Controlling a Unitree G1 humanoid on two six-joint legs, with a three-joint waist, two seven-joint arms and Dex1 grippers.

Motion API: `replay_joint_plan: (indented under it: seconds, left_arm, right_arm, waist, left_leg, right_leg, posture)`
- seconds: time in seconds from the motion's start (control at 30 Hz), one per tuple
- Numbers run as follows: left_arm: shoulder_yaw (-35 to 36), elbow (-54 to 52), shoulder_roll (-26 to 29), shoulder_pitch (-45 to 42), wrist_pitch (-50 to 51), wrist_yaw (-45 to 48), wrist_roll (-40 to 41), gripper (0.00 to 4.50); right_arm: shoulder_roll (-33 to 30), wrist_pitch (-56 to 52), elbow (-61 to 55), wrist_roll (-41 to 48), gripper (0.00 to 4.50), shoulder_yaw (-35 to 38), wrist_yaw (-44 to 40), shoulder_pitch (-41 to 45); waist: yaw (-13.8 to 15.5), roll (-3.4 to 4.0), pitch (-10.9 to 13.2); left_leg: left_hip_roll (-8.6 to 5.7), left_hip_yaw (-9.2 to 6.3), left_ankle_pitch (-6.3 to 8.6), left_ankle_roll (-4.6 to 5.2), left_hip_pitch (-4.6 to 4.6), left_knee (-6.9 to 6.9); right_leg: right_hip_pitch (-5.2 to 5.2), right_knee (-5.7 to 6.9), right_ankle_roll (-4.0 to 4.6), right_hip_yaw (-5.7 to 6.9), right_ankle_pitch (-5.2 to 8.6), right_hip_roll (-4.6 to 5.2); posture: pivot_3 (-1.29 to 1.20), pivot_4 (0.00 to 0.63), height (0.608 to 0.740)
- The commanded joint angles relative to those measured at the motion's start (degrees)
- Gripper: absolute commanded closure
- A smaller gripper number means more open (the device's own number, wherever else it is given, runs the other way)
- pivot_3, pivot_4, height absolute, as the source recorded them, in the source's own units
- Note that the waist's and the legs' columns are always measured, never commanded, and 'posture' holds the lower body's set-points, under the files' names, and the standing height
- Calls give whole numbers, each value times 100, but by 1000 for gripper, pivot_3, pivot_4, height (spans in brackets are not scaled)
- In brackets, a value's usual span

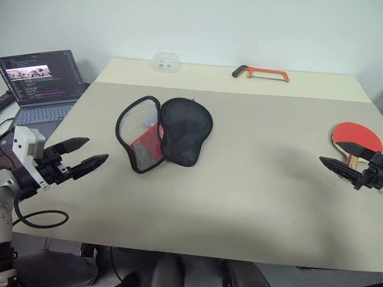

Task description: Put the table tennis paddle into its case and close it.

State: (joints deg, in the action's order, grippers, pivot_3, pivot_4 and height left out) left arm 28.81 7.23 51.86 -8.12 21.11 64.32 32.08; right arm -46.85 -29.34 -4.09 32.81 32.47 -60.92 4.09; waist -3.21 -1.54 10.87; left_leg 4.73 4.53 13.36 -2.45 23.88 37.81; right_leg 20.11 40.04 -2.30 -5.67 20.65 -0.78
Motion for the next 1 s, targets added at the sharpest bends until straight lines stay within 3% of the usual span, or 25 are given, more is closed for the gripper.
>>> replay_joint_plan:
  seconds: [0.03, 0.27, 0.37, 0.57, 0.73, 0.87, 1.0]
  left_arm:
    - [8, -173, 125, -120, 18, -25, 35, 0]
    - [20, -409, 89, -368, 517, -415, 229, 0]
    - [-216, -262, -27, -649, 1077, -966, 160, 0]
    - [-801, -86, -843, -1036, 1700, -2146, -119, 0]
    - [-967, -421, -1434, -896, 2127, -2781, -94, 0]
    - [-1090, -572, -1760, -963, 2353, -3926, -612, 0]
    - [-999, -997, -2347, -1172, 2780, -4760, -520, 0]
  right_arm:
    - [-206, 36, -68, 126, 23, 1, -80, 67]
    - [-651, -530, -540, 494, 23, -354, -629, -132]
    - [-861, -815, -1178, 772, 23, -563, -497, 244]
    - [-816, -1113, -1814, 1262, 23, -1126, -6, 1700]
    - [-729, -1111, -1607, 1114, 23, -1660, 53, 2177]
    - [-635, -922, -1382, 815, 23, -2139, 24, 2430]
    - [-452, -946, -1289, 787, 23, -2430, 26, 2763]
  waist:
    - [1, 0, 0]
    - [5, 0, 0]
    - [7, 1, -1]
    - [0, 2, -9]
    - [45, -14, -17]
    - [71, -15, -18]
    - [72, -15, -18]
  left_leg:
    - [1, 0, 0, 0, 0, 0]
    - [2, -1, 0, 0, 0, 0]
    - [3, -5, 0, 0, 0, 1]
    - [-2, -21, 0, 2, -1, 5]
    - [0, -34, -1, -2, 38, 8]
    - [-1, -46, -1, 0, 43, 12]
    - [-5, -53, -2, 2, 33, 14]
  right_leg:
    - [0, 0, 0, 0, 0, 0]
    - [-1, 0, 0, 1, 0, 0]
    - [-2, 0, -1, 1, 0, 0]
    - [-3, 8, -3, 5, -2, -5]
    - [16, -9, -4, 15, -1, 4]
    - [16, -6, -3, 16, -2, 14]
    - [9, 6, -2, 18, -2, 13]
  posture:
    - [0, 150, 740]
    - [0, 150, 740]
    - [0, 150, 740]
    - [0, 150, 740]
    - [0, 150, 740]
    - [0, 150, 740]
    - [0, 150, 740]
